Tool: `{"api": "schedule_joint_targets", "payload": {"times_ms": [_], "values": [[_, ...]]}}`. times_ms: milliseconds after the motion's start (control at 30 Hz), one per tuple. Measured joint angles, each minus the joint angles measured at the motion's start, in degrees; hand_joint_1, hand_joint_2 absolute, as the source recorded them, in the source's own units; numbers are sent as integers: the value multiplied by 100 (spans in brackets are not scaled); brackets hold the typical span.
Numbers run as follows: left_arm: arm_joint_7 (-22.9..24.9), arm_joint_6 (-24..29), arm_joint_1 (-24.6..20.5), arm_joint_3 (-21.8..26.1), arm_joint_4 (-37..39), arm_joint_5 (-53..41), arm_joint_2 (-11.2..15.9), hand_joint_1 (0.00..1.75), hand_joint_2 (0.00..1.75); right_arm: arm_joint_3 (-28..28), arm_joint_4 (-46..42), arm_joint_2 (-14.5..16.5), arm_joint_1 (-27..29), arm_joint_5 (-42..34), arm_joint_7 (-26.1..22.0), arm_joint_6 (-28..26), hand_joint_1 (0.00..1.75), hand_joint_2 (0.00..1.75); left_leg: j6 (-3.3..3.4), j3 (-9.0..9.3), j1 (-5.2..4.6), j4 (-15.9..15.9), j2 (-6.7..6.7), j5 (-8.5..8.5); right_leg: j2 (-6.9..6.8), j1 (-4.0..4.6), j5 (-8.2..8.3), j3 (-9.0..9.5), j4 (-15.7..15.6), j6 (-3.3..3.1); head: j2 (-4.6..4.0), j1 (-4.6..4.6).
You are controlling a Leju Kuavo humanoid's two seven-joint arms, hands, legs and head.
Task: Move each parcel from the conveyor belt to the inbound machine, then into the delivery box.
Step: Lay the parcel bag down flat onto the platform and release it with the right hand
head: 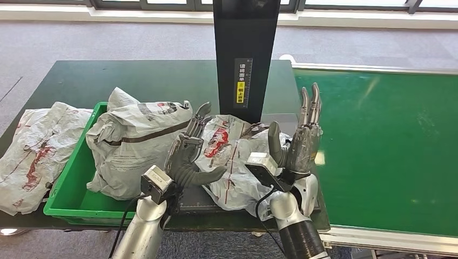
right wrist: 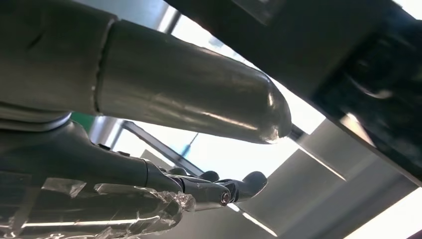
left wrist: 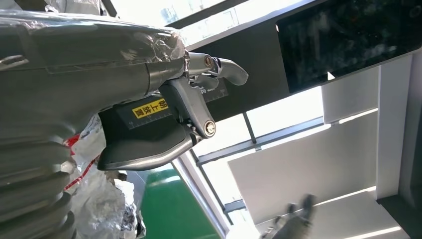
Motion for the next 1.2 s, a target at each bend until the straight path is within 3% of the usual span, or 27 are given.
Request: {"api": "schedule_joint_targets", "payload": {"times_ms": [100, 300, 400, 533, 667, 800, 1067, 1200], "values": [[8, 56, 7, 0, -50, -56, 0, 0, 175, -115, 167, -20, 0, 285, 562, 337, 0, 0, 0, 0, 0, 0, -1, 1, -1, 0, 0, 1, 0, 0, 1, 0], [68, 263, 18, -5, -126, -248, 0, 0, 175, -262, 448, -22, -24, 339, 555, 428, 0, 0, -1, -1, 0, 0, -1, 1, -2, 0, 1, 2, 1, 0, 0, 0], [83, 325, 20, -13, -144, -319, -2, 0, 175, -302, 462, -20, -12, 259, 259, 206, 0, 0, 0, 0, 0, 1, -2, 1, -3, 0, 0, 0, 1, 0, 1, 0], [336, 479, -13, -107, -75, -732, -2, 0, 175, -619, -218, -19, 159, 0, -610, -241, 0, 0, 1, -2, -2, 3, -10, 0, -8, -2, -1, -2, -1, 1, 1, 1], [882, 1137, -221, -344, 655, -1742, -32, 0, 175, -1111, -1341, -38, 354, -524, -995, -287, 0, 175, 6, -1, -8, 5, -8, -4, -5, -9, 0, -1, -4, 4, 1, 1], [1216, 1771, -624, -606, 1822, -2194, -137, 0, 175, -1384, -2252, -59, 472, -699, -1043, -287, 0, 175, 7, 2, -10, 5, 1, -4, 2, -11, 7, 0, -5, 12, 0, 1], [1279, 1881, -952, -781, 2770, -2251, -268, 0, 175, -1593, -2932, -79, 557, -735, -1047, -285, 0, 175, 6, 8, -7, 4, 14, -4, 18, -8, 9, 0, -3, 13, 1, 1], [1550, 1999, -1208, -963, 3291, -2245, -323, 0, 175, -1621, -3047, -83, 570, -753, -1047, -285, 0, 175, 6, 8, -7, 4, 10, -3, 16, -8, 9, 4, -3, 13, 1, 1]]}}
